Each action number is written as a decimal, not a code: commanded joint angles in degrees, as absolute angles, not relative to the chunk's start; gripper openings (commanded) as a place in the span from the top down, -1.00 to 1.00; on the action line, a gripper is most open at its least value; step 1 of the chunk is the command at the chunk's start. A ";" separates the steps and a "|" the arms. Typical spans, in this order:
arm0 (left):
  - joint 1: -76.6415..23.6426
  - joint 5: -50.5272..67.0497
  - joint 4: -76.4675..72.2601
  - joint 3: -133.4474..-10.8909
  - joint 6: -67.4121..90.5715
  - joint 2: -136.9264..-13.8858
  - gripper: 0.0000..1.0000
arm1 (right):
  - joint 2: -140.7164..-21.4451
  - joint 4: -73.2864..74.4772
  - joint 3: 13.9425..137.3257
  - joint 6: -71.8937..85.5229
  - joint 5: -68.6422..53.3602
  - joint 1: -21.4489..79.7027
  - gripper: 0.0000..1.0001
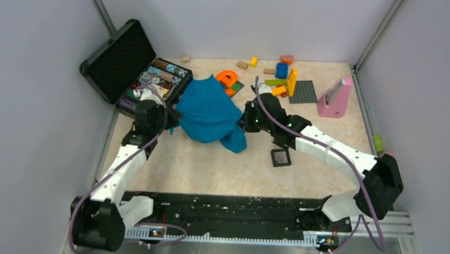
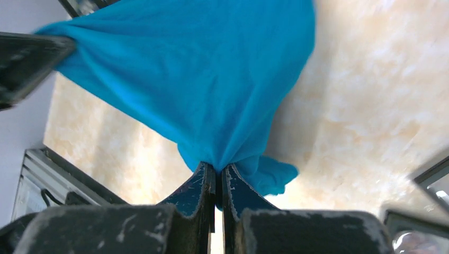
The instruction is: Remove the brooch from the garment
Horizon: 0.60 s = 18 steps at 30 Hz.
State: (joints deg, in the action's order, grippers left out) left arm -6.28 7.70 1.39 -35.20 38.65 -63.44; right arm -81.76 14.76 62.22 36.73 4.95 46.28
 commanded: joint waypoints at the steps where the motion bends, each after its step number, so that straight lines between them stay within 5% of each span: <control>1: -6.24 -0.39 15.47 -54.66 32.92 -56.24 1.00 | -76.88 24.09 78.21 26.22 9.03 44.42 1.00; 9: -6.24 -3.61 30.45 -91.51 26.15 -62.30 1.00 | -76.09 26.61 100.35 17.01 6.47 44.38 1.00; 18: -6.24 -2.29 37.54 -92.21 24.03 -54.06 1.00 | -69.87 27.31 93.98 26.84 -17.42 44.38 1.00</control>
State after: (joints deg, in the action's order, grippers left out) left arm -6.55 -0.93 33.23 -93.54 26.15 -56.34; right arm -71.99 26.00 98.02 22.15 -5.93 44.82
